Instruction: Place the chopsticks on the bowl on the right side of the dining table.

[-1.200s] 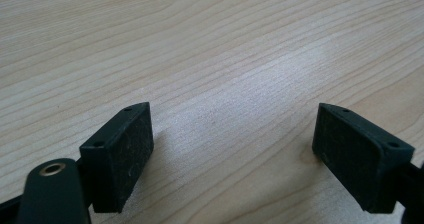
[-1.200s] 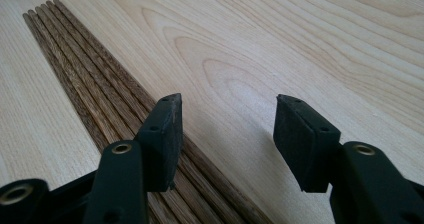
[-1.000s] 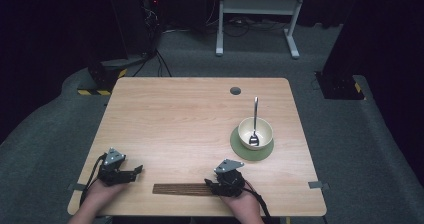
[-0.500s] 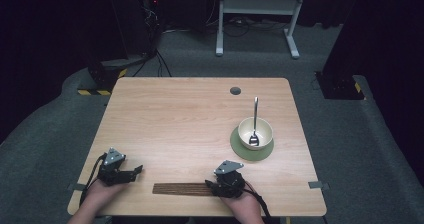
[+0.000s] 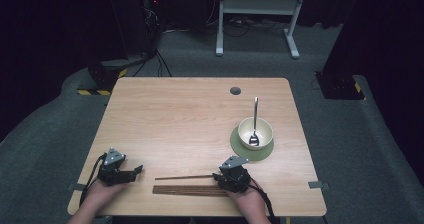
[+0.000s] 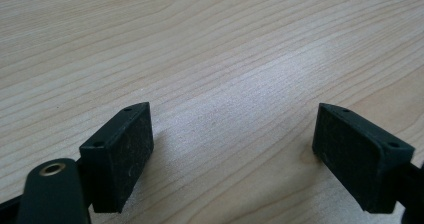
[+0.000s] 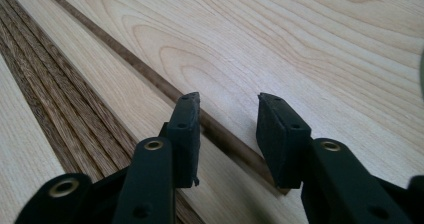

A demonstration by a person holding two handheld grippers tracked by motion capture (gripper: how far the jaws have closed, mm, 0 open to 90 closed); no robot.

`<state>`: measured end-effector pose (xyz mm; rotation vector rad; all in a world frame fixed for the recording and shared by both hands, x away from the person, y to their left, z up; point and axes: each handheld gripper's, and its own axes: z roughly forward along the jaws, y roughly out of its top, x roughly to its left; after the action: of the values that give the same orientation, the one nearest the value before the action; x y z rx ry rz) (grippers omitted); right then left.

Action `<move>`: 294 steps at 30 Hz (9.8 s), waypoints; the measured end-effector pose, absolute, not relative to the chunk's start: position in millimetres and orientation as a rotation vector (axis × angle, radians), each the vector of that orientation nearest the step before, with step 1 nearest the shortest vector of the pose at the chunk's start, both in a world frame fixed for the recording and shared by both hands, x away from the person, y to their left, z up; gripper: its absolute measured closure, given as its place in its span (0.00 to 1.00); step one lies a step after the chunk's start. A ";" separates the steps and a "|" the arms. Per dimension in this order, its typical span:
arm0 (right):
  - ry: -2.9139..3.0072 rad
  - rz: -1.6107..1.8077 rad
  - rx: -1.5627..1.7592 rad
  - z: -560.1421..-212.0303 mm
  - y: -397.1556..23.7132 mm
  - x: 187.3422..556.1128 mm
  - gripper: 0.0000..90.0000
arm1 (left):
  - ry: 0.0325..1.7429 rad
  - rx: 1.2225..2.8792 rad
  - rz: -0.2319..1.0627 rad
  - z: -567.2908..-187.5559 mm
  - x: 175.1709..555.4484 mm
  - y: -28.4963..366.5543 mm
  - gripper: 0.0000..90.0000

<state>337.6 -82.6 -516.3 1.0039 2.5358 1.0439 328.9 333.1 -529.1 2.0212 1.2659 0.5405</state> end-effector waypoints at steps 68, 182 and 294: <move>2.489 1.127 0.876 -505.3 -97.6 338.6 0.93 | 1.263 2.023 0.539 -529.1 329.0 333.3 0.18; 2.039 1.049 1.193 -465.6 -206.9 366.5 0.82 | 1.250 2.027 0.528 -529.1 329.2 334.2 0.18; 2.556 1.081 0.891 -519.5 -65.9 325.9 0.74 | 1.239 2.033 0.525 -529.1 328.6 334.1 0.17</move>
<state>325.9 -65.9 -519.5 0.8907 2.5563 1.0807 328.6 334.1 -529.1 2.0333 1.2392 0.5255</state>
